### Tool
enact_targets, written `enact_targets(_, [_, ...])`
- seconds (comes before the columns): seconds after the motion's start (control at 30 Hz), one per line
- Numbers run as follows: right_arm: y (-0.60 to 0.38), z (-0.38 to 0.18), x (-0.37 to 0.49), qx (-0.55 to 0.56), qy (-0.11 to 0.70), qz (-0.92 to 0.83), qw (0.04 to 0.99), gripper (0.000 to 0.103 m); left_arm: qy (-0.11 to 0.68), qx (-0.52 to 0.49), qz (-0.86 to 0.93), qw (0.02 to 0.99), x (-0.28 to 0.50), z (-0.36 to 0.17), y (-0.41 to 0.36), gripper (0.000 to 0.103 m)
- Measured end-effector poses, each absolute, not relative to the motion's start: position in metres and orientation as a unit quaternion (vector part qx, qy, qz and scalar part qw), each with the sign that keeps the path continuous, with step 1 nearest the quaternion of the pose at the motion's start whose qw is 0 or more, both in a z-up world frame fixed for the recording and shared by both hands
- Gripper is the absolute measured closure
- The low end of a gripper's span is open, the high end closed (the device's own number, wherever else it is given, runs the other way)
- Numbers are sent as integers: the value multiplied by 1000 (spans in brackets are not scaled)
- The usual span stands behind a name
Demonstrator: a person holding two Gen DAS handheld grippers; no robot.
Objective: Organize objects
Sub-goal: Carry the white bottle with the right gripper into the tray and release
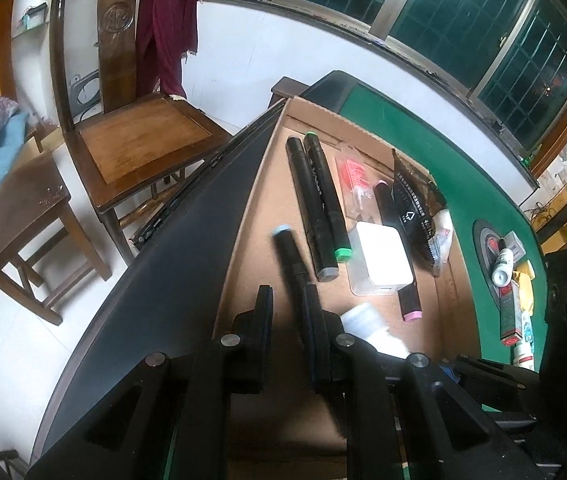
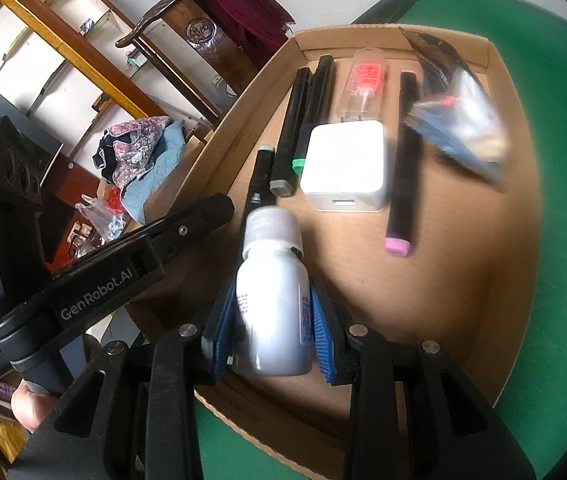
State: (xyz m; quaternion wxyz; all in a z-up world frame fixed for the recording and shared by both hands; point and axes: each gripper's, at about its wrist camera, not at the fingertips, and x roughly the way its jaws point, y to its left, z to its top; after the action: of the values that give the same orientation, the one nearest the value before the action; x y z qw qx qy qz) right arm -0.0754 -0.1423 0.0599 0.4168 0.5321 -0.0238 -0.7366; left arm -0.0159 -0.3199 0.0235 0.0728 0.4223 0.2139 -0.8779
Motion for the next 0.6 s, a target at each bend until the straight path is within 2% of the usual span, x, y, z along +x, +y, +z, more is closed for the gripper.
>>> enact_targets(0.2, [-143,59,-74,543,-36,-727,419,68,218,406,-885,74,-7,36,-323,91])
enact_targets(0.33, [-147,58,-70,553,-56,-704,442,59,229,393,-888,76,3,43,-326,91])
enact_targets(0.6, [-125,69,-71,527,-53,-722,446,59,248,370,-893,65,18,56,-312,91])
